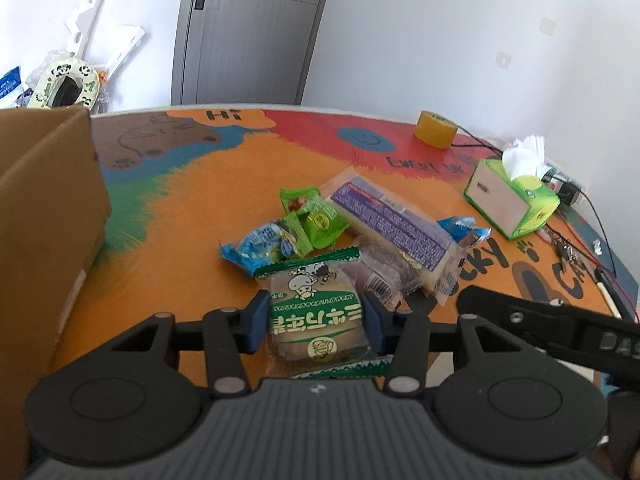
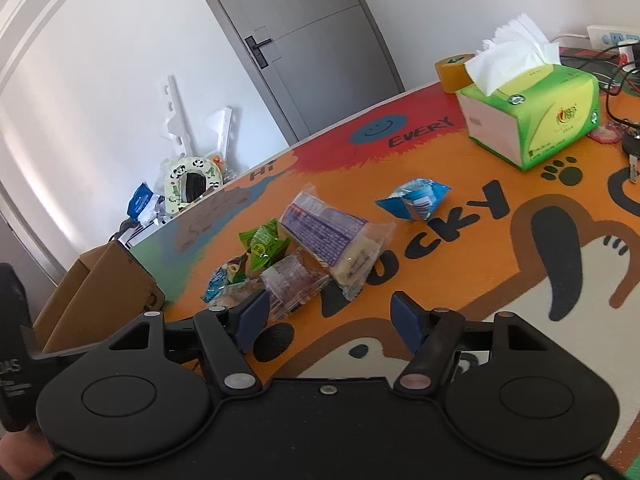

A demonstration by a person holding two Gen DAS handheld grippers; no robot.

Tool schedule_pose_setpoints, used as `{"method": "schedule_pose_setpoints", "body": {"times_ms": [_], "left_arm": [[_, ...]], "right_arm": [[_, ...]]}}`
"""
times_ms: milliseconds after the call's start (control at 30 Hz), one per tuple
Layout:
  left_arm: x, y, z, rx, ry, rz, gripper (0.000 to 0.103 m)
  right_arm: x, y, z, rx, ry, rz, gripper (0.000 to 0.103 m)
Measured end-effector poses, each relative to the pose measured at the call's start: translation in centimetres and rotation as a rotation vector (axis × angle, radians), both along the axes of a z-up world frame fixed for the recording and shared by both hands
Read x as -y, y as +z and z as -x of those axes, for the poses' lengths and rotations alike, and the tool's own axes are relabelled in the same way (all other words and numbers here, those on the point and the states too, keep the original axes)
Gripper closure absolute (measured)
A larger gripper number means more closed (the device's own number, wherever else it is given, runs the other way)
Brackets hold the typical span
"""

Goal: Organize snacks
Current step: 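Grasp the green-labelled bread pack with the left tool while the right tool grasps the clear rice-cake pack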

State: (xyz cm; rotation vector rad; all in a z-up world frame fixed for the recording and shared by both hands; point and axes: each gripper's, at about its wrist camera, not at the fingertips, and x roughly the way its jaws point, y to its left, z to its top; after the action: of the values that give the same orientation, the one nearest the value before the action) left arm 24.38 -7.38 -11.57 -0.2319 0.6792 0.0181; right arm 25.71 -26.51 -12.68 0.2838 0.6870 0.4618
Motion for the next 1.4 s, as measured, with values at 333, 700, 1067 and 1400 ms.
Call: {"method": "schedule_pose_setpoints", "body": {"times_ms": [333,700,1067,1400], "left_arm": [[-2.5,1.7,1.1,0.043,0.052,0.014,0.055],[-4.7,1.7,0.2,0.042,0.097,0.050,0.055],[-5.1,0.8,-0.6,0.014,0.118,0.048,0.055],[-5.0,0.3,0.0,0.001,0.120,0.047,0.055]], "right_arm": [[-3.5,0.6,-0.8,0.018,0.059,0.025,0.035],[-6.1,1.4,-3.0,0.056,0.086,0.064,0.035],[-7.1,-0.5,-5.1,0.005,0.111,0.072,0.036],[-6.6,-1.1,-4.0,-0.004,0.092,0.123,0.067]]}}
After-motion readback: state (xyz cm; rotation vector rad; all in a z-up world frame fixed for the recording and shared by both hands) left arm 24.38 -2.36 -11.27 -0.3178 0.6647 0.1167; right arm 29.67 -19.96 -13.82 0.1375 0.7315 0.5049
